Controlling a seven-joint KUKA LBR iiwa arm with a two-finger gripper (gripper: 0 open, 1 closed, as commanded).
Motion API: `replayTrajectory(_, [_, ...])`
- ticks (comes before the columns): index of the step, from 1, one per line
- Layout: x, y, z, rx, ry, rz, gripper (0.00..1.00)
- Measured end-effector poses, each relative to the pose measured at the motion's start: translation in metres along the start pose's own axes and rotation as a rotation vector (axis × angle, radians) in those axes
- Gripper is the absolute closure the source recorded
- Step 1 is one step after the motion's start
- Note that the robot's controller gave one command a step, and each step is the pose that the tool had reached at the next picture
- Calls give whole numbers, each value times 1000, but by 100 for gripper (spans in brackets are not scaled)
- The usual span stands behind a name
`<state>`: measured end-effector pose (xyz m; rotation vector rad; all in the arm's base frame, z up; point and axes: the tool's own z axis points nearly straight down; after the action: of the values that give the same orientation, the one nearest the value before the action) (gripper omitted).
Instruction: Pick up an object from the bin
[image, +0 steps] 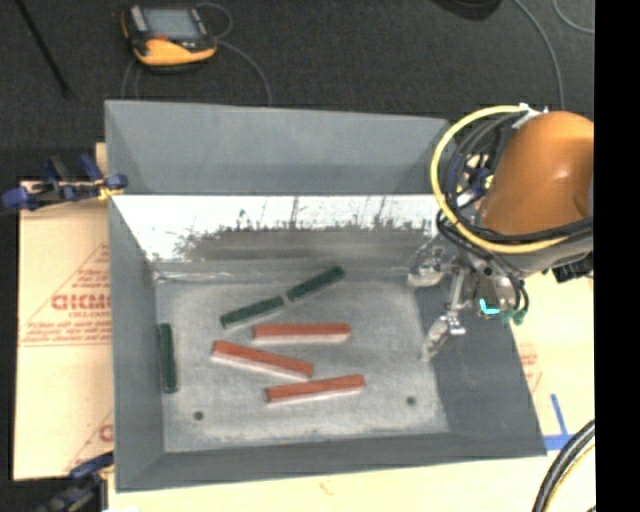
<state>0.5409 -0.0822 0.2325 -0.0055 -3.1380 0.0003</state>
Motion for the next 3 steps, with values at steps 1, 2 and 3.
replayTrajectory(1, [-2,0,-4,1,-8,-2,0])
replayTrajectory(2, [-8,18,31,3,-15,-52,0])
replayTrajectory(3, [-4,23,100,2,-12,-116,0])
